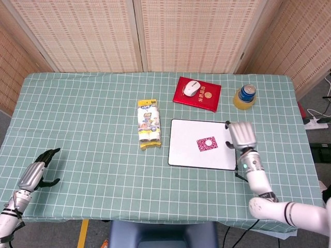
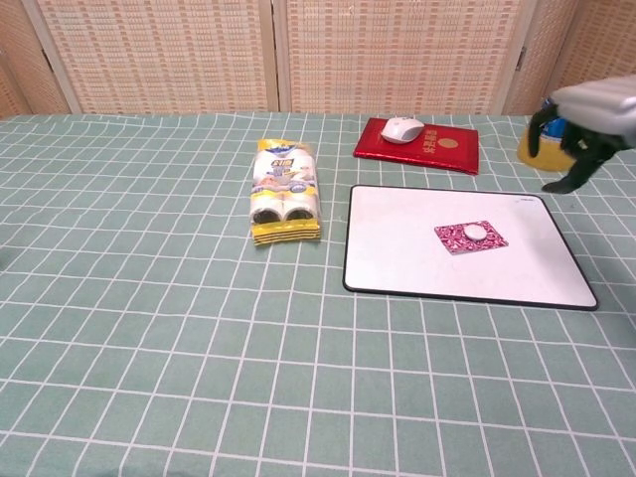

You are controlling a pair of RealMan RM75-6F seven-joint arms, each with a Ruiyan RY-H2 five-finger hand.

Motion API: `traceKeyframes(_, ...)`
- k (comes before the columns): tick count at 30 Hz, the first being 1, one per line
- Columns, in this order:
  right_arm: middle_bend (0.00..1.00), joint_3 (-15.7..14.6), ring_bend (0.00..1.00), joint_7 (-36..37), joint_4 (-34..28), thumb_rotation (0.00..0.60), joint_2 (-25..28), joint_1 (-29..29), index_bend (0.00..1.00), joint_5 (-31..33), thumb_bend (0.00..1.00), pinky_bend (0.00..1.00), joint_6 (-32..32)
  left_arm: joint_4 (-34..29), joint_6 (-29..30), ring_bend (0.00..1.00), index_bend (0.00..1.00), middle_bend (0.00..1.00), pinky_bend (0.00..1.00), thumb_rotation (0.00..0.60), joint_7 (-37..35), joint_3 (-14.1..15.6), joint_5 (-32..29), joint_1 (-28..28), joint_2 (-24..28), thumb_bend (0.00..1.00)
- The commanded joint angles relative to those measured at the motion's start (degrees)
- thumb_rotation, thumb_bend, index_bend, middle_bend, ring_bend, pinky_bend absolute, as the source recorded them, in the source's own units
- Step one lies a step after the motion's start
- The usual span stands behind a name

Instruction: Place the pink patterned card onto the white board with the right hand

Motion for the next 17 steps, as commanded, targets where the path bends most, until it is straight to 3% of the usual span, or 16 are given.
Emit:
traceKeyframes(1,0.53,-8.7,0.43,28.9,9.2,0.542,6.2,-19.3,0.33,-23.2,0.08,0.7,19.5,0.2,1.0,0.0,0.0,0.09,0.08,0.595,1.6,-0.3,-0.2,0.4,-0.6,0.21)
traceKeyframes(2,0.45,-9.2,0.33,32.4,12.6,0.543,5.6,-20.9,0.29,-23.8,0.05,0.61,19.5,0.3,1.3,0.0,0.0,0.09,0.08,0.597,2.0,-0.4,-0.3,0.6,-0.8,0.21)
traceKeyframes(4,0.25,-9.8,0.11,38.7,20.7,0.543,3.7,-23.7,0.17,-24.4,0.01,0.31,17.6,0.4,2.5,0.0,0.0,0.08,0.09,0.594,2.9,-1.0,-0.6,0.9,-1.4,0.22)
traceKeyframes(6,0.1,-10.0,0.01,42.4,26.8,0.544,1.6,-25.5,0.07,-24.4,0.0,0.09,15.3,0.5,3.9,0.0,0.0,0.06,0.09,0.593,3.9,-1.4,-0.6,1.4,-1.8,0.23)
traceKeyframes(7,0.05,-9.9,0.0,44.7,30.3,0.544,0.2,-26.4,0.03,-24.7,0.0,0.03,14.2,0.7,4.9,0.0,0.0,0.05,0.09,0.592,4.7,-1.6,-0.7,1.7,-2.2,0.23)
traceKeyframes(11,0.0,-8.5,0.0,53.1,40.1,0.537,-4.4,-28.7,0.0,-25.9,0.0,0.0,11.6,2.4,8.7,0.0,0.0,0.0,0.08,0.596,8.2,-2.7,-0.8,2.7,-4.0,0.24)
traceKeyframes(17,0.0,-5.6,0.0,56.5,45.8,0.512,-7.2,-29.0,0.0,-29.0,0.0,0.0,13.8,4.9,9.5,0.0,0.0,0.0,0.07,0.599,8.6,-3.5,-1.2,2.9,-5.5,0.25)
